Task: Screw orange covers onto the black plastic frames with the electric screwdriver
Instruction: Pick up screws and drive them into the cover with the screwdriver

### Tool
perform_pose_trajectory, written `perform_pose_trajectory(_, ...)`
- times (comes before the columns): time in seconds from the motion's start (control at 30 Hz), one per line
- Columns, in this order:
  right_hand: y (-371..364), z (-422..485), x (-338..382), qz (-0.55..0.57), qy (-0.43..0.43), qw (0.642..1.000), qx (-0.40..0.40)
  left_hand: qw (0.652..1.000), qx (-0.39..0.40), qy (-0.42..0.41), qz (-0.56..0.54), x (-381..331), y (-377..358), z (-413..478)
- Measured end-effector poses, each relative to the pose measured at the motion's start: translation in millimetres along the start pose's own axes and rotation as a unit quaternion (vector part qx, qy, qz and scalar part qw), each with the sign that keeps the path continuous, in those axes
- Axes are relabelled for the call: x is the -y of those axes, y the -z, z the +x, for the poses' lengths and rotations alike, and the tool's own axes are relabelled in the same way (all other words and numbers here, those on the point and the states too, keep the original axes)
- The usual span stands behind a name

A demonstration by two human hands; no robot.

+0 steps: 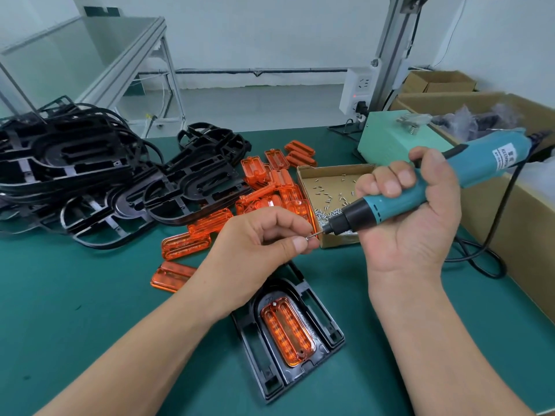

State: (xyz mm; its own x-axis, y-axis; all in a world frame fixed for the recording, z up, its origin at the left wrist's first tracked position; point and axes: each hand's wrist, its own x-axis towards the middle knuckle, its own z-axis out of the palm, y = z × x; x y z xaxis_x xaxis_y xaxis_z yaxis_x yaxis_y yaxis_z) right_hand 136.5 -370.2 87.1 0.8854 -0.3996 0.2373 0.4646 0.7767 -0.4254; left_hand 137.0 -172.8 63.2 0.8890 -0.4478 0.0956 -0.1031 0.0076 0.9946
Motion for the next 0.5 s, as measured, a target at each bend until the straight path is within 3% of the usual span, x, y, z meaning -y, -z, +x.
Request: perform_pose_trajectory(0.5,-1.1,-3.1,0.1,-0.021,0.004,1.000,-0.005,1.000,-0.009,-0.018,0.024,3.2,0.3,1.0)
